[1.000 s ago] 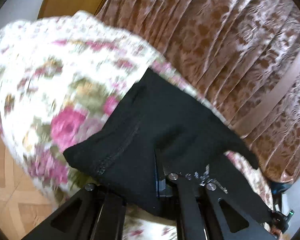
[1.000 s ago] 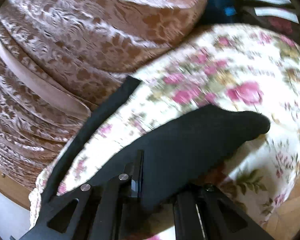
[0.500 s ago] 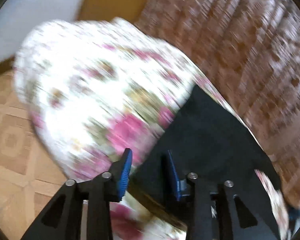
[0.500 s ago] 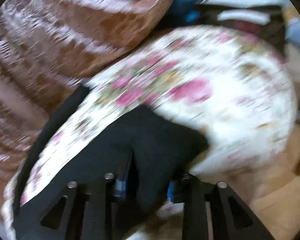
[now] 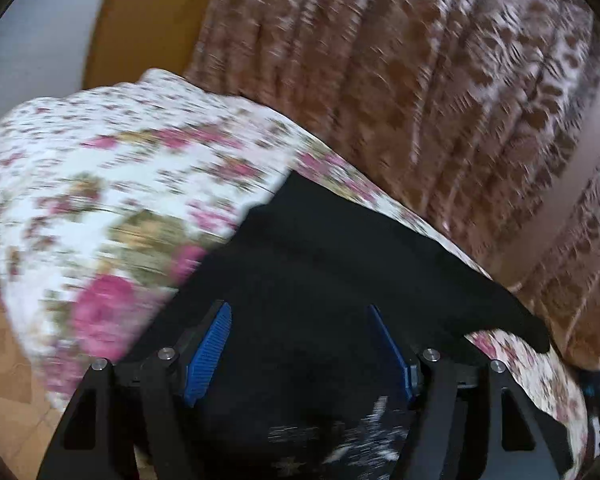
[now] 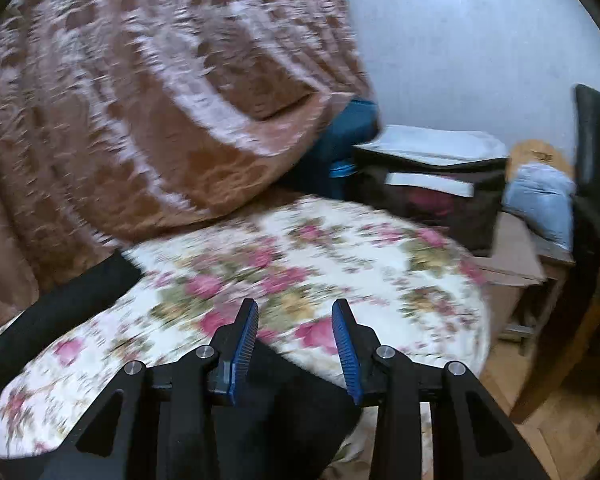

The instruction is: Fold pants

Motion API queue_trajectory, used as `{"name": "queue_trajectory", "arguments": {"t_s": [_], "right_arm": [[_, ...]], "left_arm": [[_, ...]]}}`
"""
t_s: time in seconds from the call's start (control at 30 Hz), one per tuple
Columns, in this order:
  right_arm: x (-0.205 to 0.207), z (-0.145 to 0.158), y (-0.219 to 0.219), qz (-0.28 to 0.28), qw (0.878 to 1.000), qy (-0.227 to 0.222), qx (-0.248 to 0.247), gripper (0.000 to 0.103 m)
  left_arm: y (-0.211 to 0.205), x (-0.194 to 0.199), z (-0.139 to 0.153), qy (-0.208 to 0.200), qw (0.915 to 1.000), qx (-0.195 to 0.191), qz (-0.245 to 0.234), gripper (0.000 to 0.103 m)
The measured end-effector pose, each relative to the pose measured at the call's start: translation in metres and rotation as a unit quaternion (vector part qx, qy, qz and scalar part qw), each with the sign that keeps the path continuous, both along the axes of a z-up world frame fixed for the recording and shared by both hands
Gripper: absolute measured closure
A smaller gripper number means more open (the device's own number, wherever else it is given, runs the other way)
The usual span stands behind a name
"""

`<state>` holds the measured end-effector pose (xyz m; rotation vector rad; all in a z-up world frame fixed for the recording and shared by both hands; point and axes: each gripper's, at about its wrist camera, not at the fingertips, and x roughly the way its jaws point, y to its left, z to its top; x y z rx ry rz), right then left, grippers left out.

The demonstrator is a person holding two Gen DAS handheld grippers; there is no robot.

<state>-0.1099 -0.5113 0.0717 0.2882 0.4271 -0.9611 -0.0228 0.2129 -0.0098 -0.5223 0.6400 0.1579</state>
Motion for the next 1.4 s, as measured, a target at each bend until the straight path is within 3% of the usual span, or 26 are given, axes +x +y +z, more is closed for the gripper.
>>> {"name": "queue_trajectory", "arguments": {"t_s": [0.2, 0.37, 0.43, 0.5, 0.63, 0.8, 0.9, 1.0, 1.13, 1.4], "right_arm": [[-0.016, 0.015, -0.003, -0.001, 0.999, -0.052, 0.014, 0.064], [0.006, 0.017, 0.027, 0.060, 0.996, -0.061, -0.008, 0.062], [0.024, 0.011, 0.036, 0.116, 0.991, -0.064, 0.018, 0.055], [0.046, -0.002, 0.038, 0.172, 0.980, -0.062, 0.074, 0.049], [0.111, -0.044, 0.052, 0.271, 0.945, -0.002, 0.181, 0.049], [0.184, -0.090, 0.060, 0.314, 0.909, 0.041, 0.271, 0.049], [0.222, -0.108, 0.046, 0.299, 0.896, 0.026, 0.327, 0.049], [0.249, -0.114, 0.035, 0.274, 0.896, -0.003, 0.350, 0.049], [0.287, -0.113, 0.029, 0.275, 0.907, 0.005, 0.320, 0.049], [0.337, -0.123, -0.016, 0.209, 0.914, -0.043, 0.345, 0.049]], "left_arm": [[-0.041, 0.053, -0.005, 0.023, 0.9987, -0.012, -0.044, 0.032], [-0.059, 0.102, -0.012, 0.046, 0.9976, 0.034, -0.040, 0.031], [-0.060, 0.118, -0.019, 0.057, 0.9969, 0.042, -0.035, 0.031], [-0.058, 0.128, -0.028, 0.066, 0.9964, 0.047, -0.025, 0.030], [-0.058, 0.136, -0.047, 0.071, 0.9960, 0.047, -0.026, 0.017], [-0.062, 0.134, -0.049, 0.058, 0.9964, 0.045, -0.042, 0.007], [-0.061, 0.132, -0.050, 0.048, 0.9972, 0.035, -0.045, 0.005], [-0.063, 0.133, -0.052, 0.044, 0.9971, 0.038, -0.049, 0.002], [-0.066, 0.133, -0.054, 0.041, 0.9967, 0.047, -0.052, 0.001], [-0.061, 0.130, -0.056, 0.018, 0.9979, 0.032, -0.053, 0.001]]}}
